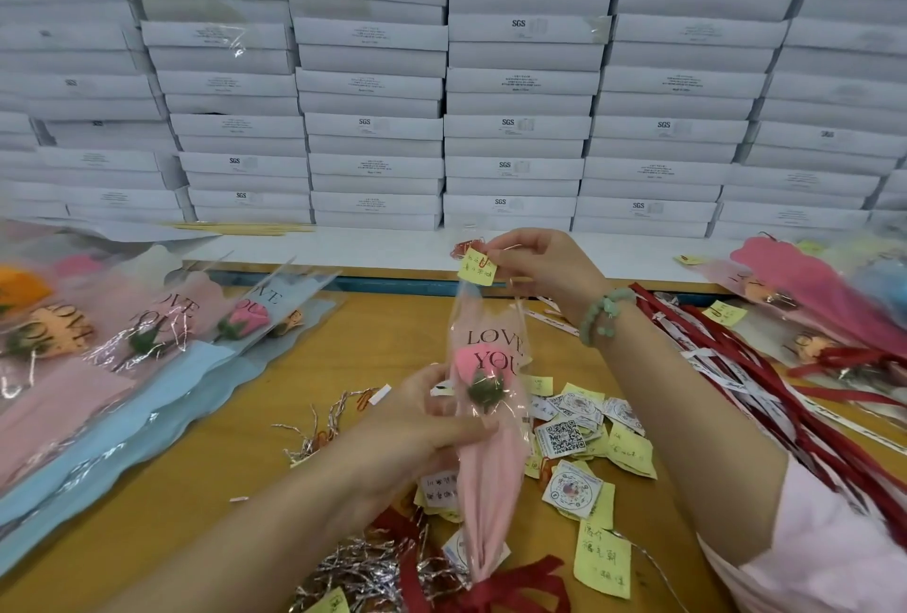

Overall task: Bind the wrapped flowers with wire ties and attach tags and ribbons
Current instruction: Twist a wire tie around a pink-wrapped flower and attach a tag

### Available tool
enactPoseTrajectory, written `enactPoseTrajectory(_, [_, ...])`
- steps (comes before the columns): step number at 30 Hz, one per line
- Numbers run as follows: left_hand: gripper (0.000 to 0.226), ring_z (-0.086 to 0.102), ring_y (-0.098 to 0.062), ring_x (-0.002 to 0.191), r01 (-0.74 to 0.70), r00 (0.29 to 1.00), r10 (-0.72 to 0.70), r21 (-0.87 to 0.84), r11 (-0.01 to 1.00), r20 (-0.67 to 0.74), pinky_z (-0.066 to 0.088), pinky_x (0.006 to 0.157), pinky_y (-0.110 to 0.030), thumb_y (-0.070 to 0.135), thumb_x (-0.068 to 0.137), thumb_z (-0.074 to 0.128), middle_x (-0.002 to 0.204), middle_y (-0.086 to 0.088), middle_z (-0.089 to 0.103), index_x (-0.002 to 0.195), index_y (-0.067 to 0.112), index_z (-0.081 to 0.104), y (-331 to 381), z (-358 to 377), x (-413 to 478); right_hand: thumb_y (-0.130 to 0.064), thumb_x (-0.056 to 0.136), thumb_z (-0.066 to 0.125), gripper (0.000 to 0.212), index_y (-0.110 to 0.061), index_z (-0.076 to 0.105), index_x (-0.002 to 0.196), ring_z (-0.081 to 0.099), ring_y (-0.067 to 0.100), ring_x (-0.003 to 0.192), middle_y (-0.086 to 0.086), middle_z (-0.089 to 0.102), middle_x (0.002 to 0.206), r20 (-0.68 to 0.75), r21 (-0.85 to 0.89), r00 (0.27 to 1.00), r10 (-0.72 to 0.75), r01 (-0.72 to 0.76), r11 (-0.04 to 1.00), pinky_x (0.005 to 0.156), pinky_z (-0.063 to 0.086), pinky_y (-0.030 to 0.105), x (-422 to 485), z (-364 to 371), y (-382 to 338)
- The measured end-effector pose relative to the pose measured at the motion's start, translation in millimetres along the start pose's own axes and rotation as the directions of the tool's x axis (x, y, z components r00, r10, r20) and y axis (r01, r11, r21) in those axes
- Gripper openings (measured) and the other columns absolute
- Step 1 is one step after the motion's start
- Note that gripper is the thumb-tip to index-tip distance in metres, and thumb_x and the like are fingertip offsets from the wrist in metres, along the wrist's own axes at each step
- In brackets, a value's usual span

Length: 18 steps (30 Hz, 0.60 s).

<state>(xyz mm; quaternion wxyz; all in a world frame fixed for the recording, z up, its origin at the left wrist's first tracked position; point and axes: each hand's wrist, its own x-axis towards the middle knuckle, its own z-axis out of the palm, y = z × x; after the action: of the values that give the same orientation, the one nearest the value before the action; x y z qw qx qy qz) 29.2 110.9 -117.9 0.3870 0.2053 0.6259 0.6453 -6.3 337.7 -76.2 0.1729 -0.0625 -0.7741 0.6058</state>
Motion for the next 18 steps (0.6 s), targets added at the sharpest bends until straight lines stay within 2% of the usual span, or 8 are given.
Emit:
enactPoseTrajectory(3, [0.052, 0.072, -0.026, 0.096, -0.026, 1.0, 0.026, -0.05, 0.998, 0.009, 0.059, 0.075, -0.03, -0.004, 0.08, 0.068, 0.105, -0.014, 0.074, 0.128, 0.01, 0.052, -2, -1, 1, -0.018, 0.092, 0.066, 0.007, -0.015, 0.072, 0.092, 0.068, -0.001, 0.077, -0.011, 0.075, 0.085, 0.007, -0.121, 1.0, -0.028, 0.029, 0.992, 0.059, 0.049, 0.01, -2, -2, -5])
enactPoseTrajectory(5, [0.054, 0.073, -0.026, 0.092, -0.038, 0.999, 0.039, -0.087, 0.995, 0.007, 0.059, 0.072, -0.028, -0.003, 0.076, 0.07, 0.102, -0.015, 0.075, 0.126, 0.008, 0.055, -2, -2, 2, -0.027, 0.093, 0.063, 0.017, -0.018, 0.073, 0.103, 0.063, -0.003, 0.087, -0.01, 0.072, 0.1, -0.012, -0.28, 0.997, -0.081, 0.075, 0.957, 0.064, 0.042, 0.003, -5, -8, -13])
enactPoseTrajectory(6, [0.055, 0.073, -0.026, 0.092, -0.043, 0.999, 0.045, -0.096, 0.994, 0.011, 0.059, 0.071, -0.028, -0.001, 0.073, 0.071, 0.101, -0.015, 0.075, 0.126, 0.008, 0.056, -3, -3, 2, -0.029, 0.094, 0.061, 0.022, -0.018, 0.071, 0.11, 0.06, -0.002, 0.093, -0.01, 0.069, 0.106, -0.028, -0.34, 0.994, -0.103, 0.087, 0.936, 0.067, 0.04, 0.003, -6, -14, -17])
enactPoseTrajectory(8, [0.058, 0.072, -0.027, 0.095, -0.058, 0.998, 0.061, -0.107, 0.993, 0.03, 0.058, 0.073, -0.028, 0.001, 0.071, 0.073, 0.106, -0.016, 0.073, 0.126, 0.007, 0.057, -3, -5, 3, -0.033, 0.097, 0.056, 0.029, -0.019, 0.065, 0.12, 0.056, 0.004, 0.105, -0.01, 0.063, 0.114, -0.071, -0.389, 0.993, -0.093, 0.058, 0.92, 0.078, 0.041, 0.011, -11, -25, -24])
enactPoseTrajectory(11, [0.056, 0.072, -0.028, 0.096, -0.072, 0.995, 0.079, -0.12, 0.99, 0.059, 0.058, 0.074, -0.028, 0.0, 0.073, 0.073, 0.11, -0.018, 0.072, 0.127, 0.006, 0.057, -3, -6, 4, -0.041, 0.098, 0.051, 0.036, -0.02, 0.057, 0.126, 0.057, 0.013, 0.114, -0.002, 0.06, 0.124, -0.067, -0.393, 0.997, 0.034, -0.058, 0.918, 0.101, 0.046, 0.035, -31, -36, -30])
enactPoseTrajectory(13, [0.055, 0.072, -0.028, 0.096, -0.083, 0.993, 0.093, -0.127, 0.988, 0.078, 0.059, 0.074, -0.029, -0.001, 0.074, 0.072, 0.112, -0.019, 0.071, 0.127, 0.006, 0.056, -3, -5, 4, -0.043, 0.097, 0.05, 0.042, -0.016, 0.053, 0.13, 0.057, 0.015, 0.116, 0.0, 0.058, 0.127, -0.064, -0.38, 0.991, 0.116, -0.132, 0.916, 0.103, 0.046, 0.038, -55, -40, -31])
enactPoseTrajectory(15, [0.055, 0.072, -0.027, 0.094, -0.096, 0.991, 0.11, -0.157, 0.983, 0.08, 0.059, 0.072, -0.029, -0.001, 0.074, 0.071, 0.112, -0.02, 0.071, 0.126, 0.006, 0.057, -1, -3, 3, -0.046, 0.093, 0.055, 0.049, -0.016, 0.051, 0.131, 0.058, 0.014, 0.115, 0.001, 0.057, 0.128, -0.033, -0.295, 0.979, 0.2, -0.201, 0.934, 0.098, 0.05, 0.034, -85, -44, -31])
enactPoseTrajectory(18, [0.055, 0.073, -0.024, 0.084, -0.135, 0.988, 0.149, -0.213, 0.968, 0.05, 0.059, 0.065, -0.027, 0.001, 0.07, 0.072, 0.109, -0.02, 0.072, 0.124, 0.004, 0.058, 5, 1, 0, -0.055, 0.068, 0.073, 0.065, -0.018, 0.058, 0.12, 0.068, 0.014, 0.105, 0.003, 0.066, 0.122, 0.114, 0.004, 0.93, 0.35, -0.353, 0.936, 0.081, 0.057, 0.025, -138, -43, -25])
